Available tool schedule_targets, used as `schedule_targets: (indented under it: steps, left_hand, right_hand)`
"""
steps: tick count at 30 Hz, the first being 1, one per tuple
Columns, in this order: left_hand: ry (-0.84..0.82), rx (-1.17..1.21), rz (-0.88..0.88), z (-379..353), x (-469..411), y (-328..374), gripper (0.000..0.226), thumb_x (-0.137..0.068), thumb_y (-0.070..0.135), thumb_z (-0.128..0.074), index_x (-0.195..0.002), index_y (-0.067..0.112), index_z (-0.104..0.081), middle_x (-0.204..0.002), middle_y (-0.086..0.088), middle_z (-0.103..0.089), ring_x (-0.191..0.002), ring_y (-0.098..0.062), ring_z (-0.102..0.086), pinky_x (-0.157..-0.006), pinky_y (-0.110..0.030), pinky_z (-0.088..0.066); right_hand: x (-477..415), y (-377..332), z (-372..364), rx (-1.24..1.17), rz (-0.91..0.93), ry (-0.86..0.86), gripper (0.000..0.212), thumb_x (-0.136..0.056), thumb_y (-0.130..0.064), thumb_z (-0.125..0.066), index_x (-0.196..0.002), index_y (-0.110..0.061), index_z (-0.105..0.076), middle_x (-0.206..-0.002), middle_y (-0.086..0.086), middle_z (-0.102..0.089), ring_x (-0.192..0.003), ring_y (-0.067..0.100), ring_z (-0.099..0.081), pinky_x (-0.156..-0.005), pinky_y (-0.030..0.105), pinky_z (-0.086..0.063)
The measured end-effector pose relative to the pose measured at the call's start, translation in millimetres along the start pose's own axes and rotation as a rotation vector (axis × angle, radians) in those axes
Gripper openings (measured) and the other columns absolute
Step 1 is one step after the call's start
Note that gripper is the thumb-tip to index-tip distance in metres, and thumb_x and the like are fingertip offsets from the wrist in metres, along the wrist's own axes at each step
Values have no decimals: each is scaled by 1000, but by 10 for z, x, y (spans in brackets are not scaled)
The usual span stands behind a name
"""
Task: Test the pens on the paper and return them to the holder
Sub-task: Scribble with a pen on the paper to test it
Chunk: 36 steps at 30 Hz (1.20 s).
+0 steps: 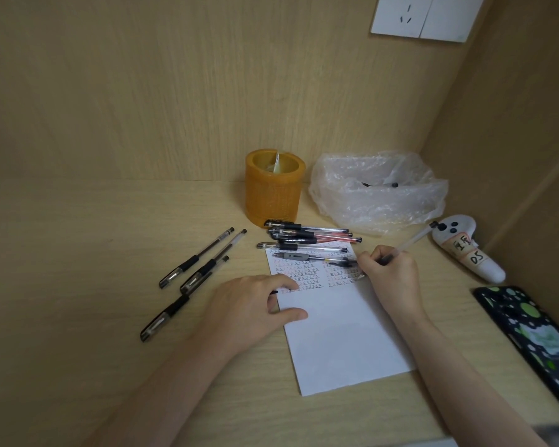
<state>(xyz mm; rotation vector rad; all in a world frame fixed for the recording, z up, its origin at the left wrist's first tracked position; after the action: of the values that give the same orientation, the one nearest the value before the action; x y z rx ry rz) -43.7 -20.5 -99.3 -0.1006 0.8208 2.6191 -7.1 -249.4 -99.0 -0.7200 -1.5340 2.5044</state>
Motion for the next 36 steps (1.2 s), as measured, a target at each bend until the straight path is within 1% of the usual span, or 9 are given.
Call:
schedule_targets:
  steps: [7, 14, 19, 22, 23, 26, 29, 33, 36]
  left_hand:
    - [-2, -5, 1, -3, 6, -2, 44, -70, 66, -60, -108, 43, -59, -55, 13, -44, -56, 0, -47, -53, -15, -31]
    - [-6, -7, 8, 2, 6, 0, 43, -71, 65, -60, -109, 43, -58, -55, 13, -44, -55, 0, -45, -53, -14, -29]
    - [-6, 2, 10, 2, 5, -3, 43, -71, 64, -61, -108, 43, -59, -55, 14, -44, -55, 0, -46, -52, -14, -29]
    - [-7, 10, 7, 1, 2, -2, 43, -71, 64, -62, -108, 42, -59, -55, 13, -45, -55, -1, -47, -53, -15, -31]
    - [-8, 9, 7, 0, 2, -3, 43, -71, 64, -61, -108, 42, -59, -55, 13, -45, -56, -1, -47, -54, -15, -32]
    - [-4, 7, 7, 0, 3, -10, 44, -70, 65, -61, -108, 42, -59, -56, 13, -46, -57, -1, -48, -54, -16, -34]
    - [-4, 0, 4, -2, -1, -9, 45, -70, 66, -60, -109, 42, -59, -57, 13, -47, -58, -1, -49, -54, -16, -34]
    - [-3, -13, 8, 4, 2, 0, 44, -71, 64, -61, -109, 43, -59, -56, 13, -45, -55, -1, -47, -52, -14, -29]
    - [1, -15, 7, 13, 7, 7, 44, -71, 64, -60, -109, 42, -59, -56, 13, -45, -55, -1, -46, -52, -14, -30]
  right_hand:
    - [-8, 21, -4, -63, -38, -6, 42, -80, 2, -59, -45, -11, -40, -35, -10, -33, -39, 5, -29, -42, 16, -22]
    - [4, -6, -22, -24, -16, -21, 43, -79, 1, -60, -44, -12, -39, -38, -9, -34, -41, 6, -31, -43, 17, -23]
    - [13, -11, -26, -7, -18, -20, 36, -77, 1, -60, -46, -5, -43, -38, -8, -34, -42, 7, -32, -43, 16, -23]
    - [8, -13, -25, -6, -23, -20, 32, -77, 1, -60, -48, 0, -47, -43, -4, -35, -43, 8, -32, -43, 16, -22]
    - [6, -10, -22, -16, -26, -19, 32, -77, 1, -60, -48, 0, -47, -44, -2, -36, -43, 8, -32, -43, 16, -22]
    - [2, 5, -15, -48, -39, -17, 38, -78, 2, -60, -45, -7, -43, -40, -7, -35, -42, 6, -31, -43, 16, -23]
    - [12, 0, -29, -27, -35, -29, 39, -78, 1, -60, -45, -9, -42, -39, -8, -36, -42, 6, -31, -43, 17, -23]
    - [20, -25, -11, 1, -28, -16, 37, -77, 1, -61, -45, -6, -44, -42, -6, -35, -43, 7, -33, -43, 16, -24]
    - [27, -42, 10, 24, -31, 0, 36, -78, 1, -60, -47, -6, -42, -47, 1, -33, -44, 8, -31, -42, 17, -24]
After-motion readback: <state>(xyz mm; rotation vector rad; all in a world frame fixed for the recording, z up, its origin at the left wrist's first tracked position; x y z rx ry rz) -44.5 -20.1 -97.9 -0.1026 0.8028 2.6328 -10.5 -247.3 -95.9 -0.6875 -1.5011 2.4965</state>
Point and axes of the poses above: each hand's wrist, its own x-axis away from the middle knuckle, its own z-axis out of the back of the hand, y = z × x, the point moved 8 cm from there along -x, towards the middle knuckle
